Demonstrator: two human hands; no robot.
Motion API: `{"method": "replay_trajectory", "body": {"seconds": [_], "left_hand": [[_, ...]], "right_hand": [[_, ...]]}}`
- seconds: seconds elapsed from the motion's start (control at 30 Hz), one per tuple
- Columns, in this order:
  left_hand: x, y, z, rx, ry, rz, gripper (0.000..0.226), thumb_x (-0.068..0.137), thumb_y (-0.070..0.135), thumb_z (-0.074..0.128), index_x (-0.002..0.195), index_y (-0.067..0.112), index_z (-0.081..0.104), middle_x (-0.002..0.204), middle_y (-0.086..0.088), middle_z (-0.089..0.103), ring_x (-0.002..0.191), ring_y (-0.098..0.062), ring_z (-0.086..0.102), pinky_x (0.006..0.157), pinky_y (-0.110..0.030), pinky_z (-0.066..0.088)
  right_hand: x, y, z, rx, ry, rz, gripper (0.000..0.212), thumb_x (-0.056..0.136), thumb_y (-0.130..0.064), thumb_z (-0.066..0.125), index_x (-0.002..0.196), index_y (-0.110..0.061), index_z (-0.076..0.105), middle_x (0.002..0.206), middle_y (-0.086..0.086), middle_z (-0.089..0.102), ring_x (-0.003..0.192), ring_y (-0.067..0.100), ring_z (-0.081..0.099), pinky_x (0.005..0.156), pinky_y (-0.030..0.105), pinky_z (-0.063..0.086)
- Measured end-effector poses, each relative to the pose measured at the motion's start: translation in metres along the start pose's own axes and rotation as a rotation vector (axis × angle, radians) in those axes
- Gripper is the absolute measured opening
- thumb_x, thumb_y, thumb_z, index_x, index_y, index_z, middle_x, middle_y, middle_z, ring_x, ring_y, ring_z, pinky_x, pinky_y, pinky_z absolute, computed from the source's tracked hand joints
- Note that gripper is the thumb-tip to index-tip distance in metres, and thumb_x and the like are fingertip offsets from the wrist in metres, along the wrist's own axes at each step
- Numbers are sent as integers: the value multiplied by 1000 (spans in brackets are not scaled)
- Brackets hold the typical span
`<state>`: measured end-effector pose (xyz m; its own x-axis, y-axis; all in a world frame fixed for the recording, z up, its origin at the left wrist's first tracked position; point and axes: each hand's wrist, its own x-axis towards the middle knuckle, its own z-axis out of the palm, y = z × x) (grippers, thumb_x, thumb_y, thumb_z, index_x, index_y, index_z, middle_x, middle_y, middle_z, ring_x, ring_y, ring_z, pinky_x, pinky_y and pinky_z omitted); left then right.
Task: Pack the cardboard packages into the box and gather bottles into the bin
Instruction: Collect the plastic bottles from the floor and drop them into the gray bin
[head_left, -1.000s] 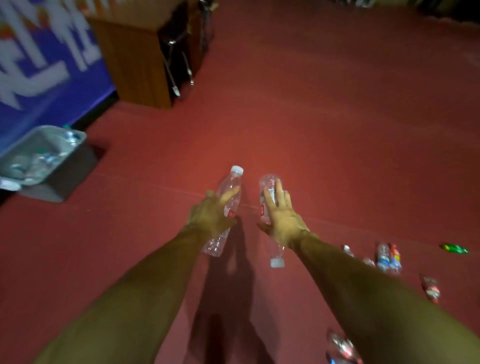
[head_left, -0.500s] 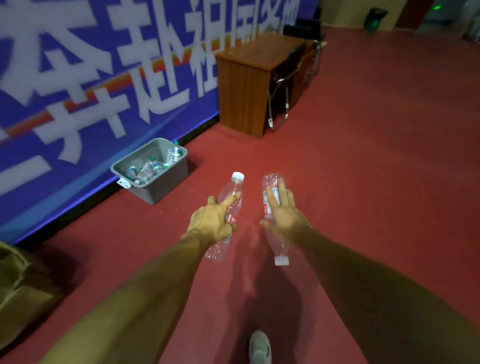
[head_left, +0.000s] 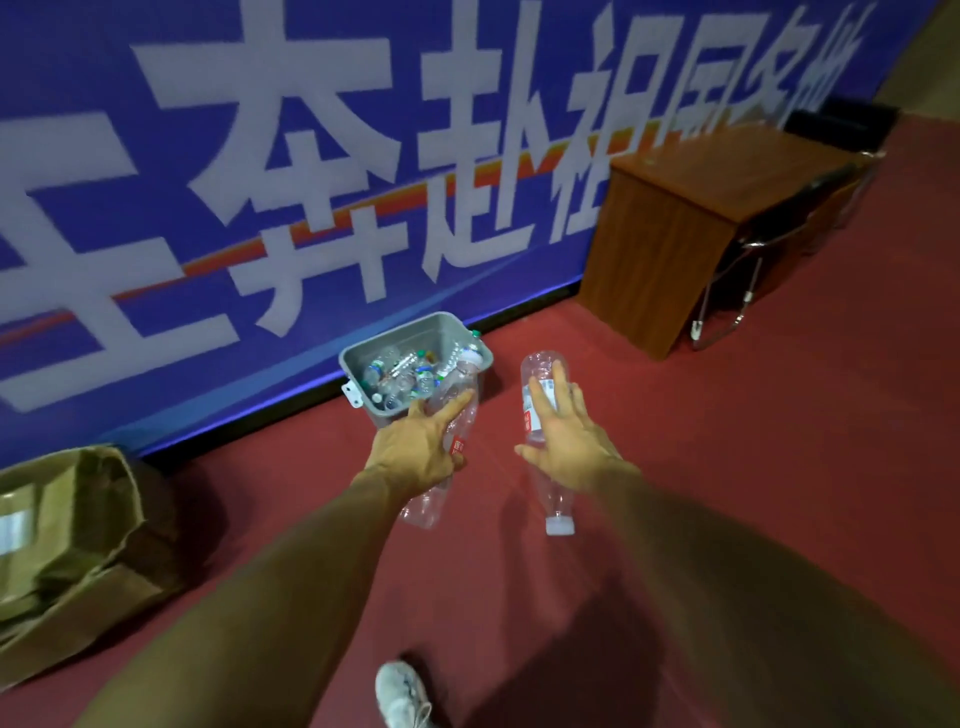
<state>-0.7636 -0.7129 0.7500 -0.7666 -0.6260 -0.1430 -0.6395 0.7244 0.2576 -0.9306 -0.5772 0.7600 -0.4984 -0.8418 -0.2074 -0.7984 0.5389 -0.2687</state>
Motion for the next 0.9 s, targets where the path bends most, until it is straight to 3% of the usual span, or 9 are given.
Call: {"method": "replay_trajectory", "body": {"seconds": [0.27,0.47,0.6,0.9], "left_hand": [[145,-95,-31,-36,11,-77,80,91,52,59,153,53,8,148,-16,37,117,-37,58,93,-41,48],[236,-145,-64,-5,-7,-102,84,90,53,61,152,56,4,150,-11,36,112,-34,62,84,-38,49],[297,-166,-69,-20,10,-123,85,92,52,59,153,52,0,144,-9,40,112,-34,60,81,-40,47],[456,-194,-73,-16,-29,-138,79,92,51,57,154,41,9,145,-5,40,110,-31,62,86,-42,50]], "right_hand": [[174,-51,-9,8,-55,-59,95,96,-39,63,159,-27,-8,159,2,-35,152,35,-11,116,51,30],[296,-78,-31,41,-23,-71,92,96,-42,61,160,-24,-3,159,4,-36,152,36,-10,119,48,27],[361,-74,-31,54,-52,-69,92,97,-44,60,160,-24,-4,159,3,-36,152,36,-10,120,48,23],[537,-55,-41,119,-71,-85,95,96,-42,62,160,-25,-6,160,4,-34,152,35,-10,119,48,25]]}}
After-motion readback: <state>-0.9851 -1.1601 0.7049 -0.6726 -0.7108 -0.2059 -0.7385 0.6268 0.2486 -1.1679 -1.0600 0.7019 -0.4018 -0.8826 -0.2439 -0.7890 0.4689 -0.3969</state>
